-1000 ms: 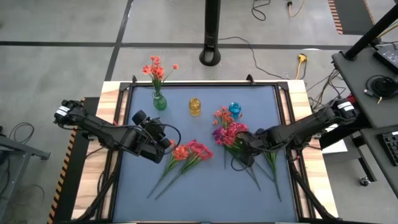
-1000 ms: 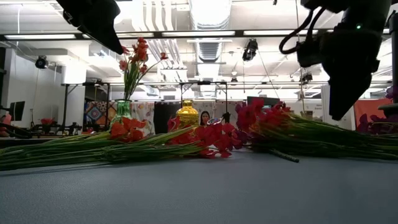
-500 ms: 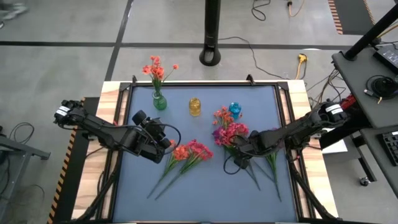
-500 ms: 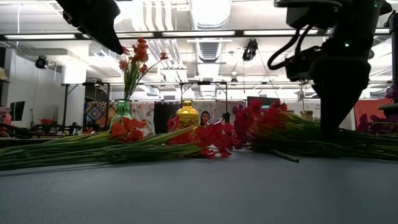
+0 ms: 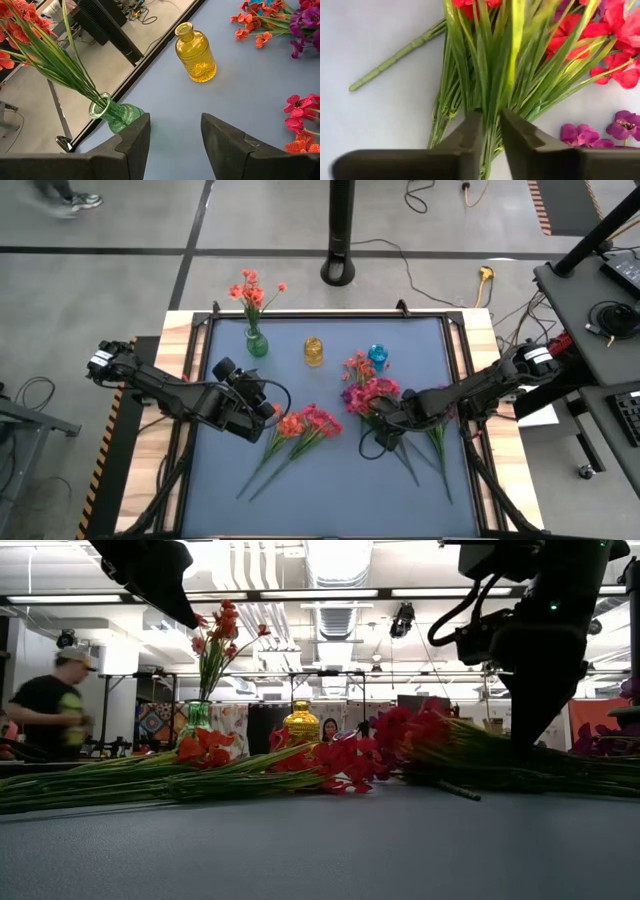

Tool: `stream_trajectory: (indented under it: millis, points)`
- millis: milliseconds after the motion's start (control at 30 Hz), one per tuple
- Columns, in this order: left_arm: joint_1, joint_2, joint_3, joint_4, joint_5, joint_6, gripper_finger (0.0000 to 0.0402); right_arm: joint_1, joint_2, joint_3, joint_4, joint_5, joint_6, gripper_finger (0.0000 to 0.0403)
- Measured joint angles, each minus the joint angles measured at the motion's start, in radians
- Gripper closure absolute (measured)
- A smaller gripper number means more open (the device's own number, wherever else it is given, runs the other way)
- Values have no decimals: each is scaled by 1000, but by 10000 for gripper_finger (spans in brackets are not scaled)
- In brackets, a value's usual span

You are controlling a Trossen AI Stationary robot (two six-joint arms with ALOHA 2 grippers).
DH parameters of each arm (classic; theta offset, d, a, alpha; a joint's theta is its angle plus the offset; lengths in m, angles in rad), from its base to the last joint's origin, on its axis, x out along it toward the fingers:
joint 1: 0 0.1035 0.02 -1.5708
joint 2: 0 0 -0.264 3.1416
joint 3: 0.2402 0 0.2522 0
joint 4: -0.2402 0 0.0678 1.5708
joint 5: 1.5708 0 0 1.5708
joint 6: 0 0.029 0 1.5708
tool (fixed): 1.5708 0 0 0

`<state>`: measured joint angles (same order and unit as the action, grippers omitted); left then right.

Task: Sort flowers into vase by color
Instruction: Put the top left pink flowers into the blue vase

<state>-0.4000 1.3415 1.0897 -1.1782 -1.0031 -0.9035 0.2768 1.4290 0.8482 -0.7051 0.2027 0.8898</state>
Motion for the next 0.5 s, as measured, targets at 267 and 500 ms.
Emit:
stream_trajectory:
  millis: [267, 500]
  points:
    - [0, 0, 0, 0, 0, 0, 242, 0, -55, 49, -79, 0, -1, 388]
    - [0, 0, 0, 3, 0, 0, 242, 0, -167, 83, -127, 36, -18, 389]
